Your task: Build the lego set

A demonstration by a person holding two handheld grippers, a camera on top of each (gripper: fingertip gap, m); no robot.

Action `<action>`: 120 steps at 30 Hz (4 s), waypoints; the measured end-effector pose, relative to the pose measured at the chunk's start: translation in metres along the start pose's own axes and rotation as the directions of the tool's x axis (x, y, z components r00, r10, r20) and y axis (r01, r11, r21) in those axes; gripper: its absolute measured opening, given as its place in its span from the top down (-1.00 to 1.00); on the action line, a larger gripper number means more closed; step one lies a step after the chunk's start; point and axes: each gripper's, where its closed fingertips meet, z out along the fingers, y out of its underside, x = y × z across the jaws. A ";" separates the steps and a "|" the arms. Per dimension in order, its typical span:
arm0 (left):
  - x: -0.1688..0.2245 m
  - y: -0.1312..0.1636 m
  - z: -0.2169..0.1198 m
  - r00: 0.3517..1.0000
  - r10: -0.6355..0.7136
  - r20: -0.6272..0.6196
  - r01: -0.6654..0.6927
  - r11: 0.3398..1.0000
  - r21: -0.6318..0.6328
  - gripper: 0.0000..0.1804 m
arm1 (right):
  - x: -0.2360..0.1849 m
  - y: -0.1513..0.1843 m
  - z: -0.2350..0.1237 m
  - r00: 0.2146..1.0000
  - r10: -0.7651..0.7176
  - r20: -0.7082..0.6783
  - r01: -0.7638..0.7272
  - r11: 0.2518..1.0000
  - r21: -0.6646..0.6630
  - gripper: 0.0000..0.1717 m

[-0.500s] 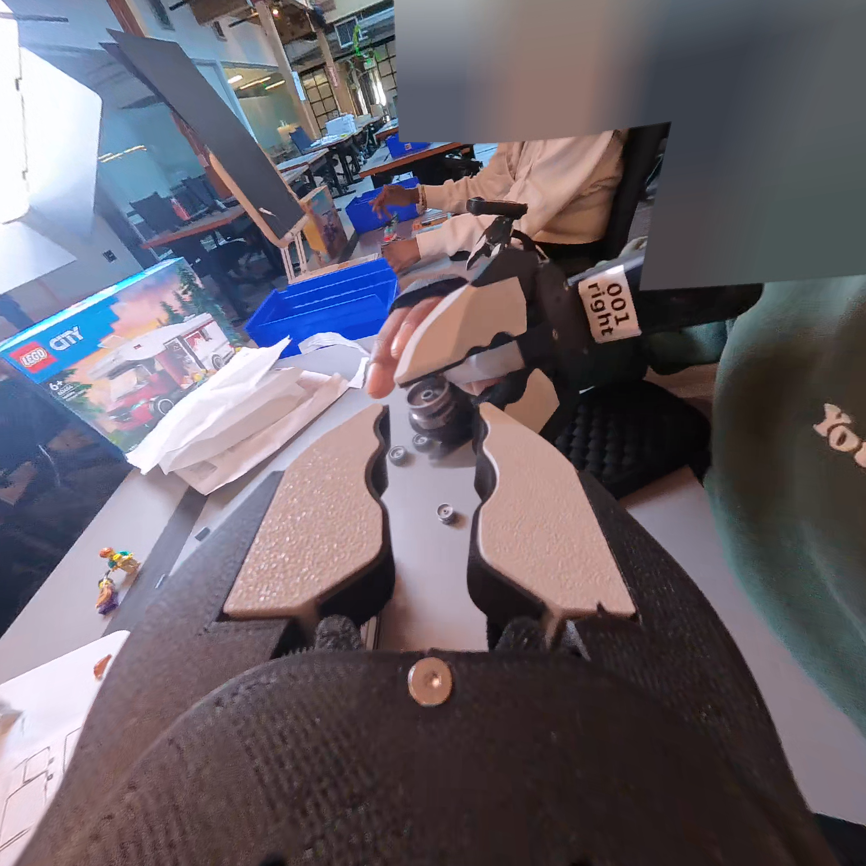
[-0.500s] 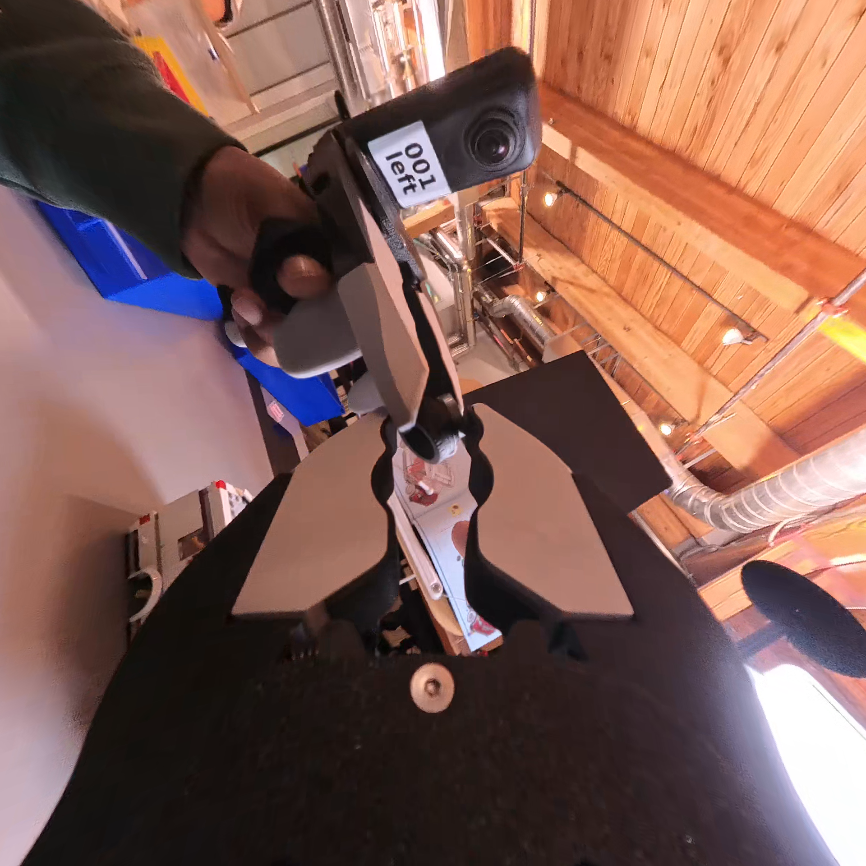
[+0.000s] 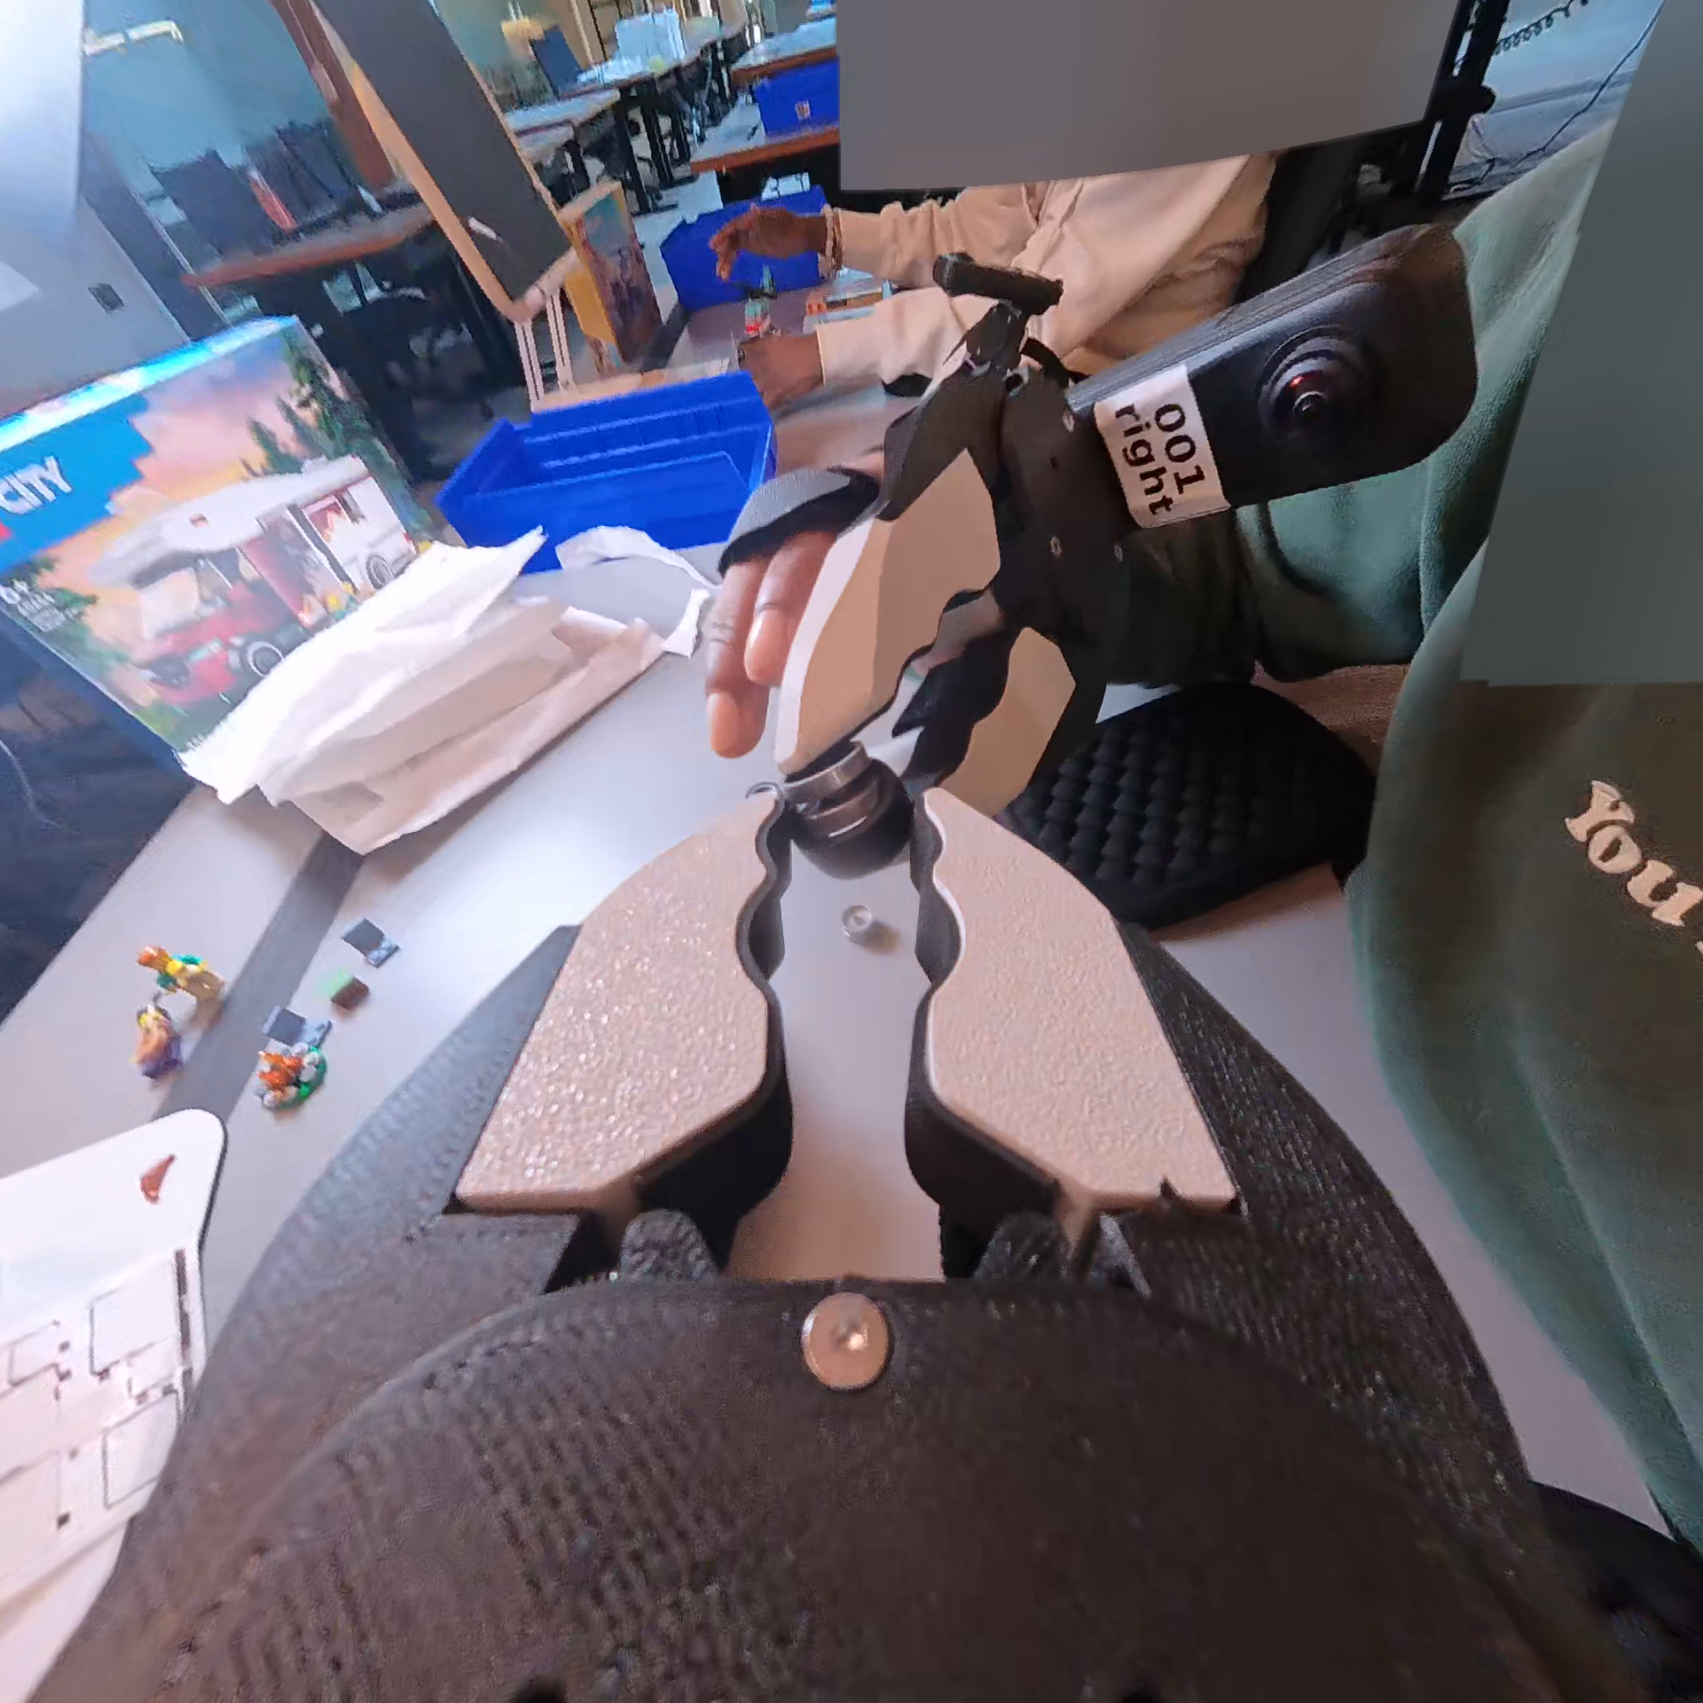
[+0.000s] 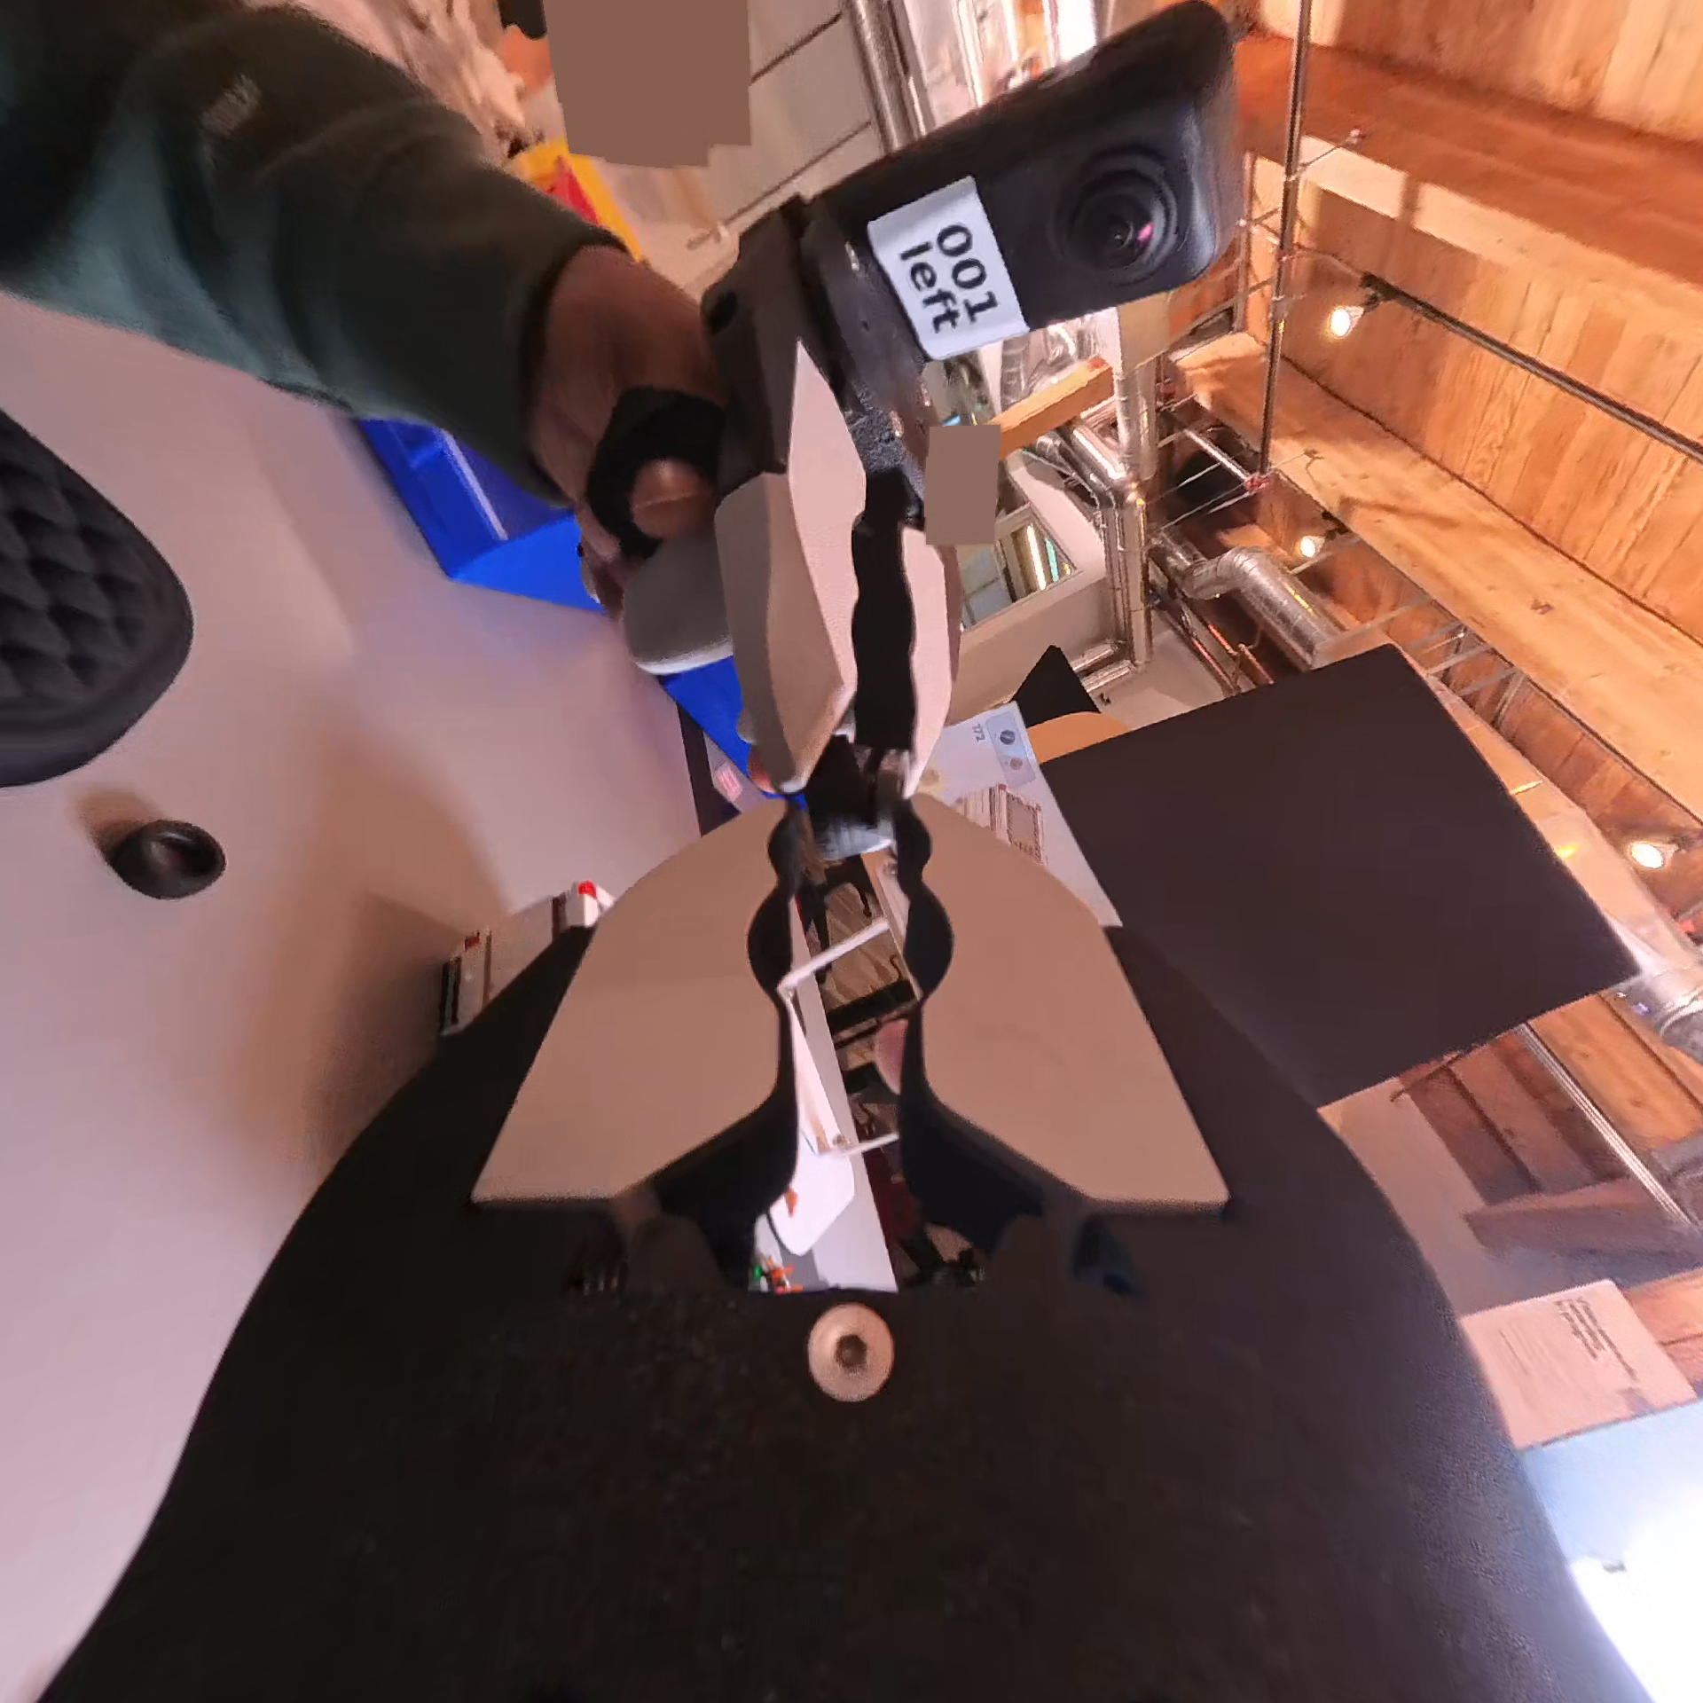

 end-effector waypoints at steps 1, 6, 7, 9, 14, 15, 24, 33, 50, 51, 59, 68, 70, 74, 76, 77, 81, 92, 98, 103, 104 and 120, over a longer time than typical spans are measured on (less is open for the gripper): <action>0.000 0.002 0.001 1.000 -0.016 -0.007 0.016 1.000 -0.006 0.73 | -0.001 0.001 0.000 1.000 0.007 0.009 -0.007 1.000 0.000 0.81; -0.003 0.002 -0.002 0.994 0.096 0.043 -0.096 0.995 0.006 0.74 | 0.002 0.002 -0.002 0.956 0.287 0.066 -0.291 0.954 0.069 0.83; -0.004 0.000 -0.005 0.987 0.146 0.071 -0.147 0.989 0.007 0.74 | 0.001 0.000 -0.003 0.931 0.350 0.100 -0.359 0.929 0.090 0.83; -0.001 -0.001 -0.007 0.973 0.215 0.089 -0.215 0.977 -0.001 0.71 | -0.001 -0.004 -0.005 0.892 0.420 0.165 -0.440 0.891 0.110 0.82; 0.008 -0.002 -0.006 0.963 0.263 0.061 -0.264 0.965 0.004 0.73 | -0.009 -0.008 -0.005 0.824 0.504 0.260 -0.543 0.834 0.102 0.82; 0.010 -0.001 -0.006 0.961 0.269 0.056 -0.270 0.963 0.001 0.73 | -0.011 -0.009 -0.006 0.814 0.511 0.277 -0.553 0.827 0.098 0.82; 0.016 0.002 -0.003 0.956 0.290 0.036 -0.290 0.957 -0.008 0.77 | -0.017 -0.013 -0.011 0.764 0.528 0.371 -0.595 0.798 0.091 0.82; 0.025 0.001 -0.001 0.953 0.304 0.003 -0.304 0.953 0.017 0.82 | -0.022 -0.018 -0.018 0.770 0.473 0.428 -0.552 0.830 0.076 0.81; 0.020 0.007 0.003 0.988 0.108 -0.107 -0.091 0.985 0.146 0.77 | -0.028 -0.003 -0.013 0.701 0.553 0.450 -0.603 0.797 -0.040 0.82; 0.021 0.007 0.003 0.987 0.114 -0.114 -0.097 0.984 0.149 0.78 | -0.029 -0.003 -0.013 0.700 0.553 0.452 -0.604 0.796 -0.040 0.82; 0.024 0.001 0.004 0.986 0.149 -0.074 -0.136 0.977 0.163 0.81 | -0.021 -0.011 -0.015 0.700 0.559 0.445 -0.620 0.785 -0.012 0.75; 0.041 -0.017 -0.006 0.975 0.160 -0.153 -0.115 0.957 0.268 0.86 | -0.016 -0.035 -0.021 0.717 0.515 0.469 -0.610 0.790 0.065 0.86; 0.044 -0.016 -0.005 0.972 0.167 -0.163 -0.119 0.956 0.268 0.86 | -0.017 -0.037 -0.023 0.710 0.511 0.484 -0.611 0.789 0.062 0.87; 0.047 -0.018 -0.006 0.967 0.118 -0.224 -0.044 0.951 0.307 0.87 | -0.016 -0.038 -0.024 0.695 0.522 0.494 -0.624 0.780 0.053 0.87; 0.038 -0.020 -0.005 0.973 0.051 -0.227 0.029 0.942 0.336 0.85 | -0.010 -0.030 -0.021 0.691 0.555 0.462 -0.642 0.766 0.039 0.87; 0.033 -0.019 -0.005 0.970 0.013 -0.243 0.071 0.940 0.333 0.84 | -0.009 -0.024 -0.018 0.685 0.579 0.442 -0.655 0.755 0.024 0.86; 0.014 -0.013 -0.004 0.983 -0.047 -0.180 0.103 0.942 0.319 0.82 | -0.005 -0.010 -0.010 0.641 0.661 0.390 -0.720 0.694 0.005 0.85; 0.015 -0.014 -0.006 0.984 -0.027 -0.174 0.083 0.943 0.323 0.81 | 0.002 -0.017 -0.014 0.479 0.743 0.467 -0.847 0.531 0.025 0.84; 0.014 -0.013 -0.006 0.977 -0.058 -0.207 0.128 0.932 0.340 0.87 | -0.002 -0.019 -0.015 0.441 0.742 0.505 -0.858 0.514 -0.008 0.62; 0.012 -0.011 -0.001 0.983 -0.059 -0.176 0.117 0.934 0.338 0.98 | 0.000 -0.011 -0.011 0.465 0.758 0.458 -0.850 0.527 -0.008 0.71; 0.011 -0.011 -0.002 0.982 -0.072 -0.176 0.128 0.935 0.330 0.98 | 0.001 -0.010 -0.010 0.471 0.760 0.447 -0.848 0.530 -0.009 0.71; -0.015 -0.009 0.002 0.982 -0.188 0.018 0.175 0.941 0.290 0.72 | 0.016 0.014 0.004 0.968 0.240 -0.070 -0.246 0.966 -0.077 0.72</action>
